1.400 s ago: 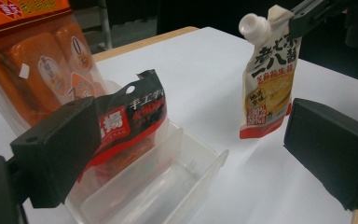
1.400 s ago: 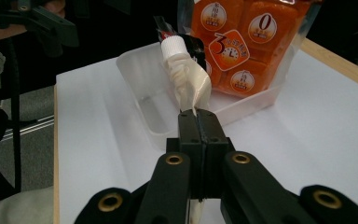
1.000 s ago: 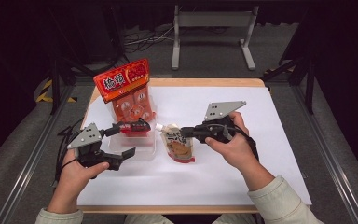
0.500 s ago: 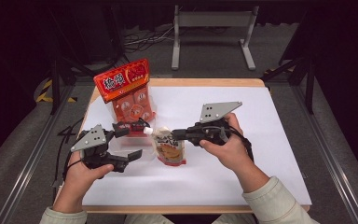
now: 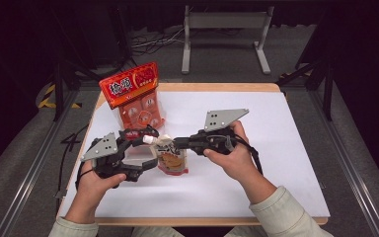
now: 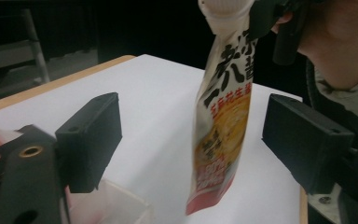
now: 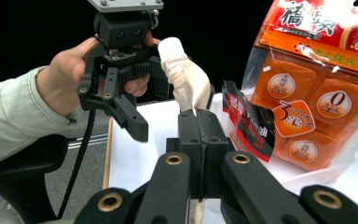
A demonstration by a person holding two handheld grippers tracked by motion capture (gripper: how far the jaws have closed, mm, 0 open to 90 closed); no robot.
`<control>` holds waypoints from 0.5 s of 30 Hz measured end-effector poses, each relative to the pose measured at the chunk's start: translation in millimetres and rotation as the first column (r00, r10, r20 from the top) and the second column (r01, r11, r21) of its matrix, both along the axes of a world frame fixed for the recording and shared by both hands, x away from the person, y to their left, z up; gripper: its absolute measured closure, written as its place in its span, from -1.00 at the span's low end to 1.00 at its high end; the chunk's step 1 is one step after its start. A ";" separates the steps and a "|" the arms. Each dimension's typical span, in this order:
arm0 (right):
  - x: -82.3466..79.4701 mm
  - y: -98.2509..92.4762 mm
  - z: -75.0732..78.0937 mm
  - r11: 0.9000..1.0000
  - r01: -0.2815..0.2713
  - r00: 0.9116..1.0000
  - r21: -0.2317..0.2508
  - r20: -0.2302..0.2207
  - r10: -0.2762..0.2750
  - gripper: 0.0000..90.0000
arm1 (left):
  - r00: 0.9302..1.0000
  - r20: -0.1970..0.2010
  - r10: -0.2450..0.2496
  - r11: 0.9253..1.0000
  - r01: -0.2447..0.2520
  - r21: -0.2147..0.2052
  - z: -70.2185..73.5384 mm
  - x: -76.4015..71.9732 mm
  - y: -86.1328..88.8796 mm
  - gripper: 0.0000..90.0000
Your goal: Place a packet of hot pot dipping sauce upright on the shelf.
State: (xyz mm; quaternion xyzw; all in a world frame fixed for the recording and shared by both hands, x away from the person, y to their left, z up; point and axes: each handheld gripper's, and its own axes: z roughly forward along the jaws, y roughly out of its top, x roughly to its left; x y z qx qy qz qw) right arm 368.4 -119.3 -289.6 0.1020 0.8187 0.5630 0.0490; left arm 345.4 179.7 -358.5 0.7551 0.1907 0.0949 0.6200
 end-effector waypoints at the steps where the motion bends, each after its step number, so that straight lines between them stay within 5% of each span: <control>1: 0.1 1.1 -0.5 1.000 -0.003 1.000 0.003 0.001 0.003 1.00 | 1.000 -0.009 -0.007 1.000 0.007 -0.007 -0.6 -0.2 -1.6 -0.49; 9: -1.6 10.7 -5.9 0.999 -0.032 0.999 0.007 0.003 0.032 1.00 | 0.999 -0.009 -0.052 0.998 0.052 -0.041 -3.0 -0.6 -10.0 -0.12; 15: -2.5 14.6 -9.5 0.999 -0.044 0.999 0.008 0.001 0.044 1.00 | 0.997 -0.013 -0.073 0.996 0.072 -0.057 -2.7 -1.4 -9.0 0.41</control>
